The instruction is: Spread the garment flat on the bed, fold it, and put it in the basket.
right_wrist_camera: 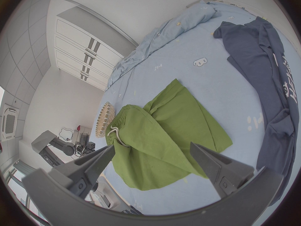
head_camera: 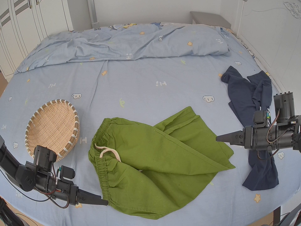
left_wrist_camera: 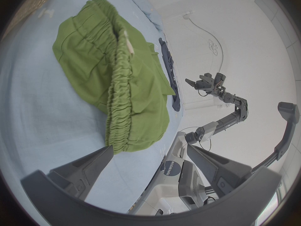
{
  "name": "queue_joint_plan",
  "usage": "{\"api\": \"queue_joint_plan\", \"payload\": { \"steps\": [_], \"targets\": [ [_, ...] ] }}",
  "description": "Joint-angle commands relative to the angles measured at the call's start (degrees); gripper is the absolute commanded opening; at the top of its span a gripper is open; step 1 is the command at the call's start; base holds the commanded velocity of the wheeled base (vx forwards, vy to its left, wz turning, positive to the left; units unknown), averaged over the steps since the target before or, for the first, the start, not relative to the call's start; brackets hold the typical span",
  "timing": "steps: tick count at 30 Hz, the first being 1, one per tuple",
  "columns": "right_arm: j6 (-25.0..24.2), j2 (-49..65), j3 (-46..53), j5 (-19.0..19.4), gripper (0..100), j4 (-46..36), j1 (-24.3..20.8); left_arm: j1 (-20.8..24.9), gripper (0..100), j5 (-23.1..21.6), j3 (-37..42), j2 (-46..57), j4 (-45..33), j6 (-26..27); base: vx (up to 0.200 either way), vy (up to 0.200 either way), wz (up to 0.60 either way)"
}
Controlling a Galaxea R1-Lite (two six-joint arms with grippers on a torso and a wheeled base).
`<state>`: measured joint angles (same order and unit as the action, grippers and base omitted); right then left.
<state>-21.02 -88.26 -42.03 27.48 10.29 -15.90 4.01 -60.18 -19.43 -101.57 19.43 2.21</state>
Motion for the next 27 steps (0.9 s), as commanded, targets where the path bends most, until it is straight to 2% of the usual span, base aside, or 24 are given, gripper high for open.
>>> {"api": "queue_joint_plan", "payload": {
  "steps": [1,8,18,27],
  "targets": [
    [0.0,0.3,0.0,0.0,100,0.1,-0.2,-0.7,100,0.0,-0.3,-3.8,0.5,0.1,0.000,0.000,0.00],
    [0.0,0.4,0.0,0.0,100,0.1,-0.5,-0.1,100,-0.1,-0.7,-4.6,1.4,0.1,0.000,0.000,0.00],
    [0.0,1.9,0.2,0.1,100,0.1,-0.8,1.3,100,0.1,0.0,-13.6,11.2,-0.3,0.000,0.000,0.00],
    [0.0,1.8,0.4,0.1,100,0.1,-1.1,1.3,100,-0.1,-0.3,-13.8,11.9,-0.3,0.000,0.000,0.00]
  ]
}}
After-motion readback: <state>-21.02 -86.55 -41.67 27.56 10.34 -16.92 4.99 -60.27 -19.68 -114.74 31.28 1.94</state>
